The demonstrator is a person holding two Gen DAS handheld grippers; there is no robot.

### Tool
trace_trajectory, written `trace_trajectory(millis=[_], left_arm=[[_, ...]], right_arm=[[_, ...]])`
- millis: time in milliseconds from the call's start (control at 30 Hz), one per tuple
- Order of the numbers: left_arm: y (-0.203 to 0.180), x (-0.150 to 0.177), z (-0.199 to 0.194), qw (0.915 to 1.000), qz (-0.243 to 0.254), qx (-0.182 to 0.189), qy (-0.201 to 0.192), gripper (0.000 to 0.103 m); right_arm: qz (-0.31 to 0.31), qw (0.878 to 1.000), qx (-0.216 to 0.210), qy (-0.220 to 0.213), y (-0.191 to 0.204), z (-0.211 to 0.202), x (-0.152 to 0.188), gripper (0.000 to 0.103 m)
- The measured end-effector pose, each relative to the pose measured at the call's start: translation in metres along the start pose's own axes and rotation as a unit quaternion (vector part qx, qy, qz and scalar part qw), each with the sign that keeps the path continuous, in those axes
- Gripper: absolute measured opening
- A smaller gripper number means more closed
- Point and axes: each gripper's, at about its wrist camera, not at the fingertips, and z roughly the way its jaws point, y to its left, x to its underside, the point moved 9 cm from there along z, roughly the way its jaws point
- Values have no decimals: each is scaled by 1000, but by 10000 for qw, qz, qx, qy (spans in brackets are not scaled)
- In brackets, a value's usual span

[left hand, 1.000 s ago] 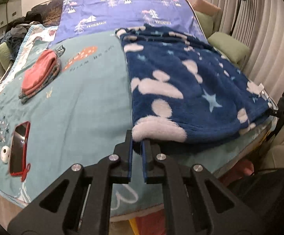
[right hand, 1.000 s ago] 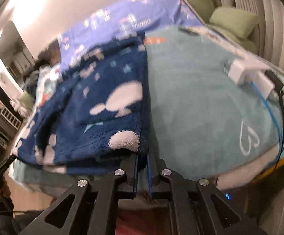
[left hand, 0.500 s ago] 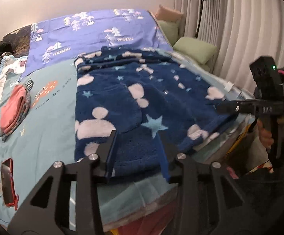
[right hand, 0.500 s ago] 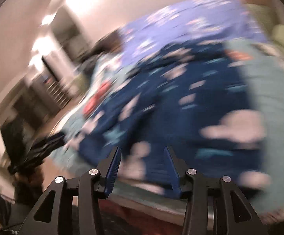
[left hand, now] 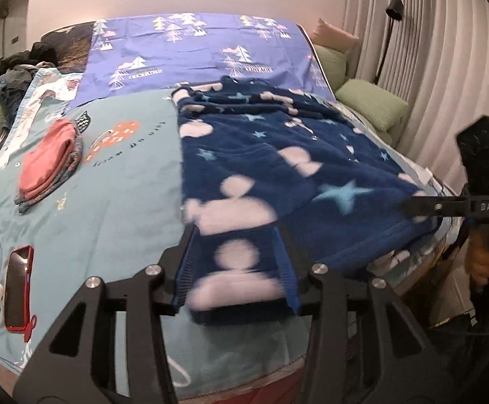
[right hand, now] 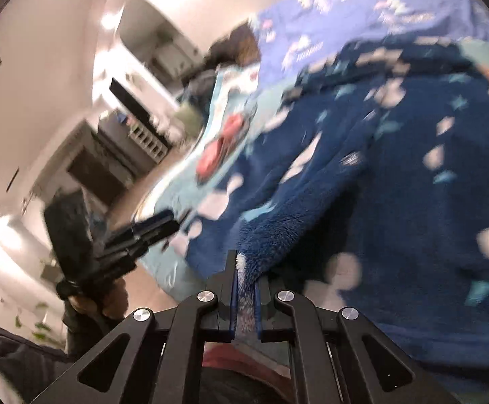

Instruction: Fold small clothes

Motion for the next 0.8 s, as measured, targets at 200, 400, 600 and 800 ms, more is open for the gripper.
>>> trace_trajectory(millis=[200, 400, 600, 800], left_arm=[[15, 2, 12, 9998, -97, -86, 142, 52], [15, 16, 22, 9990, -56, 44, 437, 65], [13, 38, 37, 9962, -118, 112, 857, 65], [16, 44, 48, 9928, -457, 367, 1040, 65]], right_arm=[[506, 9932, 559, 888, -50, 8, 49, 19], [816, 9893, 1171, -310, -86, -80, 28, 42], [1505, 9580, 2299, -827, -150, -133, 33, 64], [1905, 9622, 1881, -503, -165, -96, 56, 64]])
